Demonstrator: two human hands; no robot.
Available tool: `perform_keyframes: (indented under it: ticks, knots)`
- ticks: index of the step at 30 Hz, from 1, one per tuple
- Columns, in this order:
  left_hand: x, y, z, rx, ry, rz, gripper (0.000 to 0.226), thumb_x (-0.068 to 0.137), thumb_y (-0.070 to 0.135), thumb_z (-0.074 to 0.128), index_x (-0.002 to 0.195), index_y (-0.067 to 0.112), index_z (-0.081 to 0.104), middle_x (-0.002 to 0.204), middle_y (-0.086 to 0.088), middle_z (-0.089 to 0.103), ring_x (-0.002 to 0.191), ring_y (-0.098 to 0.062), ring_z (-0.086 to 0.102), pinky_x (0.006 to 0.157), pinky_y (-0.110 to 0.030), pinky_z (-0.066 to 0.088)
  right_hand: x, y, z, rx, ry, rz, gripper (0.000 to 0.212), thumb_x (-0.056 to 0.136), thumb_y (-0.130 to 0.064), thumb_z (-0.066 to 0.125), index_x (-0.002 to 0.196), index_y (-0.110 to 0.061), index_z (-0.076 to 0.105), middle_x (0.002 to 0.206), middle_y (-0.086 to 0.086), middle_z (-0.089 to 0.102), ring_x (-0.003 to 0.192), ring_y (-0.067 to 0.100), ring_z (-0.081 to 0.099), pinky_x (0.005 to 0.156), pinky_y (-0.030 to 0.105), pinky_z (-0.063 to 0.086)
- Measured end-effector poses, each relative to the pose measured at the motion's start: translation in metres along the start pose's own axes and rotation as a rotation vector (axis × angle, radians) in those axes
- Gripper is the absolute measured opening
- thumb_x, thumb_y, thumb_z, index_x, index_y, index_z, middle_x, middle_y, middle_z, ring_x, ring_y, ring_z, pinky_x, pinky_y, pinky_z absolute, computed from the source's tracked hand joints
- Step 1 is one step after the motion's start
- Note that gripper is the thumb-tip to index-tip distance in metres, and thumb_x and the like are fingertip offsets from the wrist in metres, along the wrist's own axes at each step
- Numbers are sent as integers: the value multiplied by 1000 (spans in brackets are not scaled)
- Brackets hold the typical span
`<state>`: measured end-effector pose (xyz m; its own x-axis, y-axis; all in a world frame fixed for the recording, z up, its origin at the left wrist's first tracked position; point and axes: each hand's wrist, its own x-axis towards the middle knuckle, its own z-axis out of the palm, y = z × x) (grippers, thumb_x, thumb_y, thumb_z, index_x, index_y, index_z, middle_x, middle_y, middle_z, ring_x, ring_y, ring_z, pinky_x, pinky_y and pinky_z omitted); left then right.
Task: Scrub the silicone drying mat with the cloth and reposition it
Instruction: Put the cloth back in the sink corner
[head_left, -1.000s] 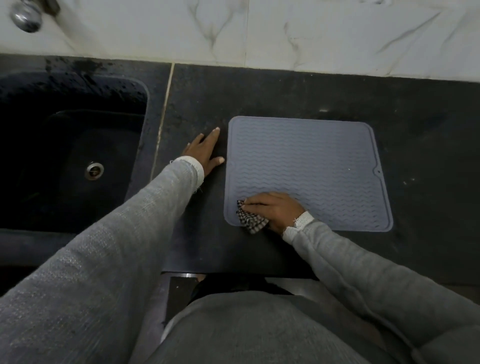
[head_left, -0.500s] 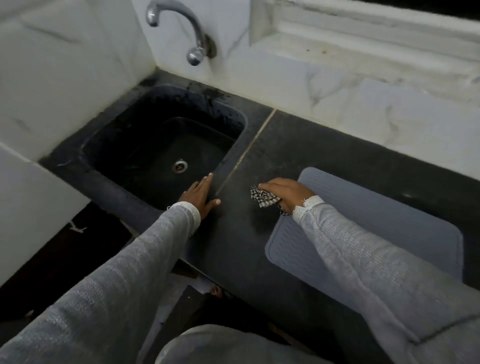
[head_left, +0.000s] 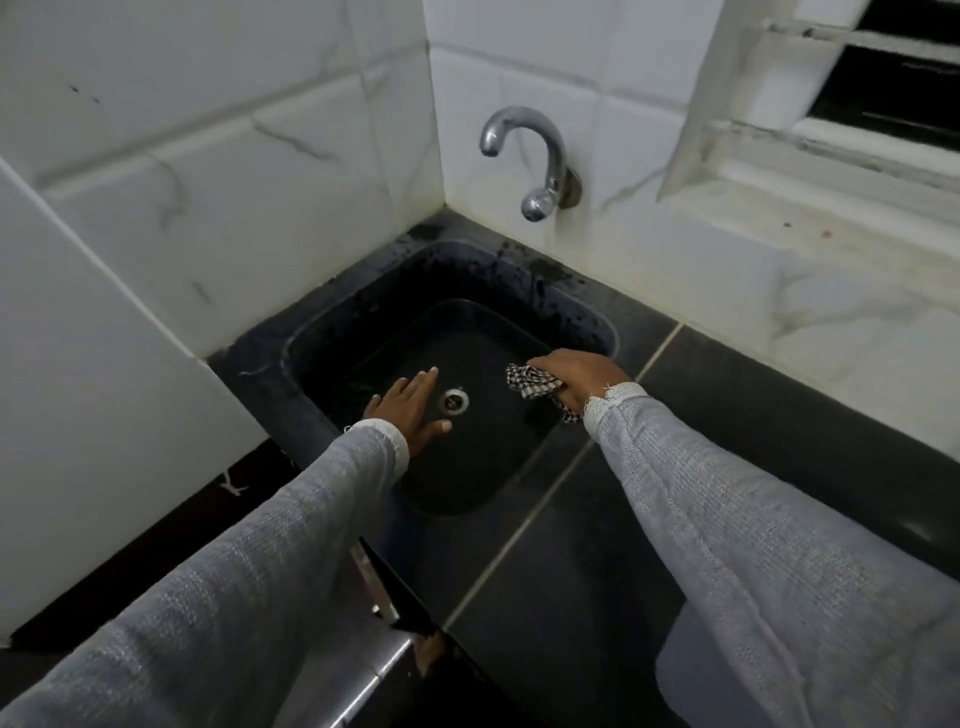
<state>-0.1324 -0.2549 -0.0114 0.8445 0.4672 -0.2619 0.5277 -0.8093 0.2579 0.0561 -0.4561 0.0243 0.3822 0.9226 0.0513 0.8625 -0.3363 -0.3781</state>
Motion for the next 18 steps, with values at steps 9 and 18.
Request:
perform_keyframes:
  ticks: [9,18]
  knots:
    - [98,-67,-80,113,43,36,78,92,51,45,150,28,-1,158,8,0,145,-16,0,116,-46,8,166,-12,-9,-99,-83,22,33,86,-12,53,116,-22,60,111,7,62,102,27,59,88,36,47]
    - [178,-113,-121,135,71,59,79,91,52,45,150,26,-1,158,6,0,145,-18,-1,116,-47,8,281,-6,-17,-228,-191,188,26,88,-26,60,112,-16,61,111,8,65,105,29,60,92,40,48]
